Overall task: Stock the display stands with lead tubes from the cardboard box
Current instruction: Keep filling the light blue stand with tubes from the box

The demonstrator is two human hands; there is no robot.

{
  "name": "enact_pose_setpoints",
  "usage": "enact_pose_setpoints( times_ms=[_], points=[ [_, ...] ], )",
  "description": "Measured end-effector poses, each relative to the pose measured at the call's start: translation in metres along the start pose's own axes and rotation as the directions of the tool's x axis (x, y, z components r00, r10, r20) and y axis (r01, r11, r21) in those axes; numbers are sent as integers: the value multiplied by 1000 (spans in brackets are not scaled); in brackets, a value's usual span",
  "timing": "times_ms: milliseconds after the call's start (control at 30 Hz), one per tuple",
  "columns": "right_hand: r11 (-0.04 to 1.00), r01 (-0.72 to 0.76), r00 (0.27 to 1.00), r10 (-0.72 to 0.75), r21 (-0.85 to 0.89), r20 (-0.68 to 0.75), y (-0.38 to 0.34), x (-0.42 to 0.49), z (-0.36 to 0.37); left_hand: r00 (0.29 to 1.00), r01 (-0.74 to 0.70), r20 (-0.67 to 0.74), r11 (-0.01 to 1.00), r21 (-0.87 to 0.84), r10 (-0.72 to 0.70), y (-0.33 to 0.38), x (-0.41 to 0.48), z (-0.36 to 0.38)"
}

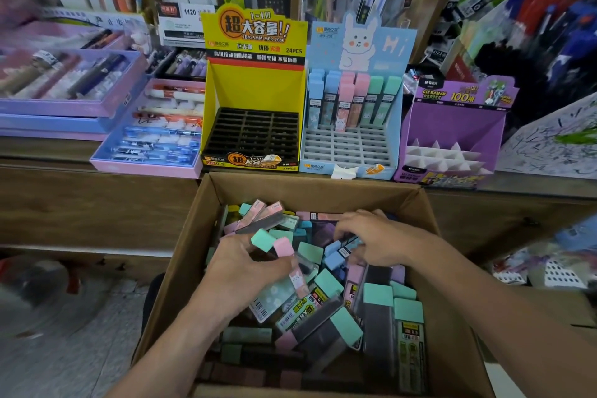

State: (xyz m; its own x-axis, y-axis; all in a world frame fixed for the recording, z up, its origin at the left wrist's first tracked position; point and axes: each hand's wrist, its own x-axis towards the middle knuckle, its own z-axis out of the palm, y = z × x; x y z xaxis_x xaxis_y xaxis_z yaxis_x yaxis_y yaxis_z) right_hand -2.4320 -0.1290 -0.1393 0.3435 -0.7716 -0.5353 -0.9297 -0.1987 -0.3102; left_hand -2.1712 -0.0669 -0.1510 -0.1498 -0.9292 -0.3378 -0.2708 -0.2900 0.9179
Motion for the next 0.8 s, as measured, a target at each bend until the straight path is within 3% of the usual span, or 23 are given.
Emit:
enact_pose_setpoints(
  times_ms=[300, 467, 633, 800],
  points=[
    [998, 15, 1000, -13, 67, -28, 2, 5, 10, 999, 13, 52, 973, -229, -1, 1, 2, 4],
    [997, 48, 998, -46, 53, -42, 0, 12, 14, 1000, 17, -19, 978, -208, -21, -4, 5, 2],
    [960, 70, 993, -42, 271, -107, 1, 13, 8, 999, 3, -40, 995, -104, -7, -4, 5, 4],
    [881, 159, 951, -17, 445, -308, -11, 7, -7, 997, 75, 17, 978, -194, -73, -4, 5, 5]
  ],
)
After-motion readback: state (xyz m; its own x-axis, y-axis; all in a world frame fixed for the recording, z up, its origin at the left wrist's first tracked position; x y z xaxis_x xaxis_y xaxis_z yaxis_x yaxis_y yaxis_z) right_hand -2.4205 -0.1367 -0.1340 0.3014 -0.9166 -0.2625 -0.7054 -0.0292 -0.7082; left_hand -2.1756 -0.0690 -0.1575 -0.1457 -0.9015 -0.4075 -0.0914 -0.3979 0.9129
